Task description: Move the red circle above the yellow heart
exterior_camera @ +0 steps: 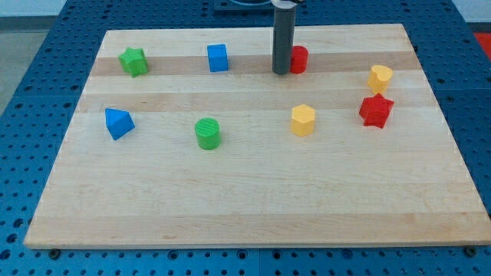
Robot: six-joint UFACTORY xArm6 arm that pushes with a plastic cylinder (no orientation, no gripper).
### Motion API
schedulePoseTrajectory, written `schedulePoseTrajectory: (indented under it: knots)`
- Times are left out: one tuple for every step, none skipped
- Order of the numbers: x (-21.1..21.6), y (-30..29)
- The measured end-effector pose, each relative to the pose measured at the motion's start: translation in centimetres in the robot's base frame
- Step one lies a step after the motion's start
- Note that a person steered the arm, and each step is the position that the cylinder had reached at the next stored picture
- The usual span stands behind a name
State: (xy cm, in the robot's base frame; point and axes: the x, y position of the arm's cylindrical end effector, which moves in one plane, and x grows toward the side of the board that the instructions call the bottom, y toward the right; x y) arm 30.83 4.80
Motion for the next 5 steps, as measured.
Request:
schedulePoseTrajectory:
  knots:
    - [-0.6, 3.7]
    - [-0.8, 8.3]
    - [-0.8, 8.8]
    - [-0.8, 8.0]
    - [0.4, 4.6]
